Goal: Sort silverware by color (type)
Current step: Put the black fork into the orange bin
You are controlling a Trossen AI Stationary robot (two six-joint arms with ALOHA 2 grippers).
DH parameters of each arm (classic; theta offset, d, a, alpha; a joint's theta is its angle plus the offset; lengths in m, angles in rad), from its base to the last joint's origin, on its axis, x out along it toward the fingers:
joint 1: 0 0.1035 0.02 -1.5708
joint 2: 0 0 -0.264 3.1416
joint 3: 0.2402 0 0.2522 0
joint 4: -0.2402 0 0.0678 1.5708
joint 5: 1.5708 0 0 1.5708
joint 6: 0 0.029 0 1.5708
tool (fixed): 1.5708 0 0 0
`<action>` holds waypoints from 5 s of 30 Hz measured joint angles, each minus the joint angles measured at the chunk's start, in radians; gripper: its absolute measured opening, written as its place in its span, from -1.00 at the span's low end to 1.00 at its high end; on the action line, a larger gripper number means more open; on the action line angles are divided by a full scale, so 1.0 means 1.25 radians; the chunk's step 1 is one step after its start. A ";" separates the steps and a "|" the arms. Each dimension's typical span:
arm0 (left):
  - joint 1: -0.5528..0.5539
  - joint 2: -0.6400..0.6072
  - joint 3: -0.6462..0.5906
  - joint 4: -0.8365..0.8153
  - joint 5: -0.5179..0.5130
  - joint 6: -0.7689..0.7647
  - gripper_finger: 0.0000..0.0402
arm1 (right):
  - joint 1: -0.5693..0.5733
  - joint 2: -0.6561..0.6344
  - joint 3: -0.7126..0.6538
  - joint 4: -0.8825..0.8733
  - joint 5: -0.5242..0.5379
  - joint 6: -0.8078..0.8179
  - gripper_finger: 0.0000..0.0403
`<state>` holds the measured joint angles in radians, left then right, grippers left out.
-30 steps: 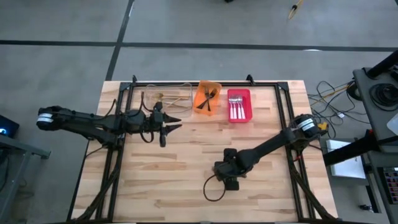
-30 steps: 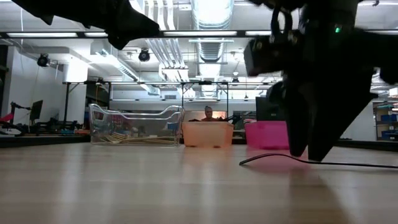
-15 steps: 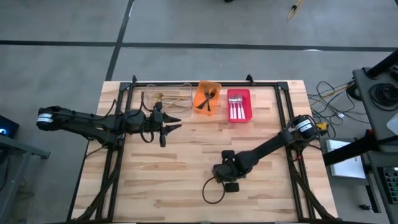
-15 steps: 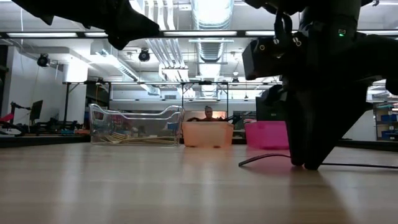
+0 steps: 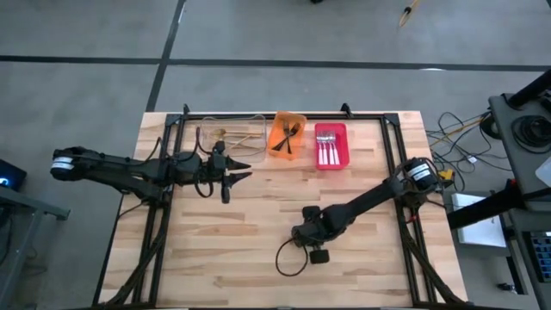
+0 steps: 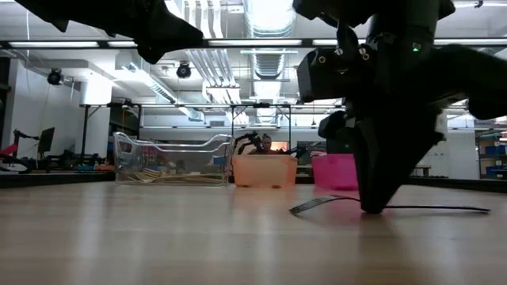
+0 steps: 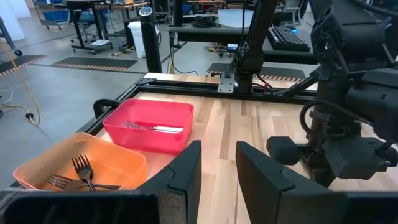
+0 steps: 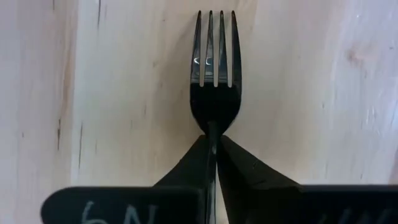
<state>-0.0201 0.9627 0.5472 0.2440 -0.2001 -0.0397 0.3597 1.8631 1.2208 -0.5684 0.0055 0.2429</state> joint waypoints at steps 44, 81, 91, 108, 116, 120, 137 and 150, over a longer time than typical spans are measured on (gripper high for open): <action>-0.144 0.136 0.000 0.390 0.267 0.190 -0.54 | -0.220 -0.180 -0.054 0.910 -0.506 -0.349 -0.95; -0.147 0.306 0.101 0.545 0.342 0.213 -0.94 | -0.236 -0.180 -0.041 0.895 -0.488 -0.257 -0.93; -0.151 0.284 0.085 0.538 0.289 0.204 -1.00 | -0.258 -0.180 -0.041 0.880 -0.485 -0.224 -0.78; -0.152 0.087 -0.057 0.425 -0.131 0.203 -1.00 | -0.336 -0.183 -0.042 0.795 -0.216 -0.111 -0.53; -0.151 0.070 -0.064 0.367 -0.538 0.111 -1.00 | -0.331 -0.183 -0.042 0.750 0.110 -0.029 -0.59; -0.150 0.087 -0.064 0.363 -0.570 0.067 -1.00 | -0.331 -0.182 -0.042 0.734 0.186 -0.008 -0.61; -0.150 0.154 -0.063 0.467 -0.517 0.052 -1.00 | -0.262 -0.165 -0.042 0.795 0.227 -0.084 -0.27; -0.150 0.185 -0.063 0.545 -0.514 0.110 -1.00 | -0.213 -0.115 -0.042 0.891 0.375 -0.180 -0.28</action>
<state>-0.2077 1.1942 0.4686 0.9256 -0.8429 0.0978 0.0941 1.7188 1.1687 0.5456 0.4744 0.0179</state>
